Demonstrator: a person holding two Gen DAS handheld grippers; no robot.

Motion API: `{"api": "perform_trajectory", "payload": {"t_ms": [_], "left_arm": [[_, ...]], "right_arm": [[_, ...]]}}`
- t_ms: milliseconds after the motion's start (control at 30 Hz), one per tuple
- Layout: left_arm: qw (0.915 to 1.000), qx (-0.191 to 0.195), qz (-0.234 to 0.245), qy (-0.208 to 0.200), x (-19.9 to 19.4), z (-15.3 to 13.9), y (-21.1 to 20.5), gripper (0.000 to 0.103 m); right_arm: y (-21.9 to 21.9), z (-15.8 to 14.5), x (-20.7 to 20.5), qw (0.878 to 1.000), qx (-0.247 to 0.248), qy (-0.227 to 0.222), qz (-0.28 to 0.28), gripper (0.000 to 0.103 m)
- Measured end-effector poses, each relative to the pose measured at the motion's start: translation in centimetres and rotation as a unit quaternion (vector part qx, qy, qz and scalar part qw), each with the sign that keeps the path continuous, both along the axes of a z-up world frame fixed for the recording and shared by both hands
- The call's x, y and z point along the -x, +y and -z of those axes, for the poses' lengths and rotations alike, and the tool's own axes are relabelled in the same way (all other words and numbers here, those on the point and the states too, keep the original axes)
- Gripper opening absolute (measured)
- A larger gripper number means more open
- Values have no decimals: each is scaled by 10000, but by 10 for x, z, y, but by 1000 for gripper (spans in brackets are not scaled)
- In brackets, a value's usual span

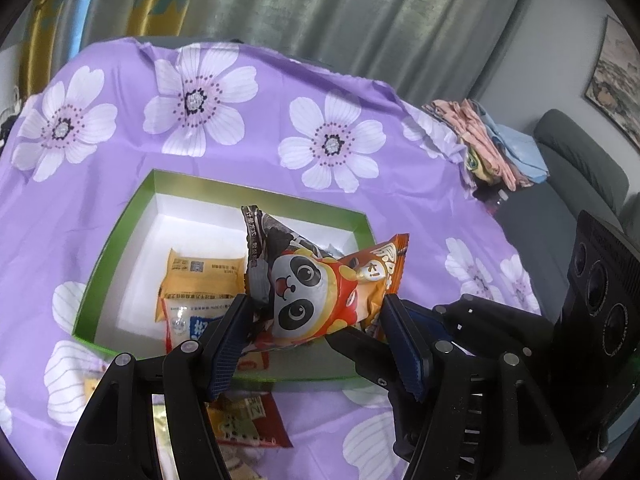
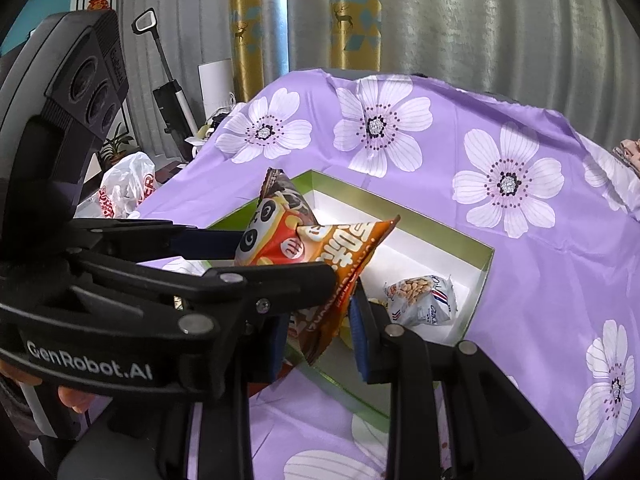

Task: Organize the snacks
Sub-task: 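Lower the panda-print bag into the green box and open both grippers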

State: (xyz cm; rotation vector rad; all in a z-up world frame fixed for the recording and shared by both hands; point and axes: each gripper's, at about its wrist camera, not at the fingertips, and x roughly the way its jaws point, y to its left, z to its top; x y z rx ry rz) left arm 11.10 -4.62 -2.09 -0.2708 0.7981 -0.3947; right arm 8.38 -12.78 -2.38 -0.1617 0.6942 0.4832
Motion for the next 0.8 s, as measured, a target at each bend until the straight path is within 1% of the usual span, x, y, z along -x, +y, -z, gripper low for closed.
{"api": "perform_trajectory", "payload": {"t_ms": [200, 400, 633, 800], "left_arm": [[9998, 18, 69, 181, -23, 14, 0, 66], [9990, 71, 66, 442, -38, 32, 1, 66], [9982, 9, -37, 597, -45, 41, 1, 66], [9980, -30, -115, 615, -44, 41, 3, 67]], "right_arm": [[-2, 13, -18, 9999, 30, 121, 96, 29], [-3, 29, -36, 9991, 15, 368, 205, 29], [0, 42, -46, 9980, 67, 579, 253, 31], [2, 46, -49, 9973, 58, 674, 270, 33]]}}
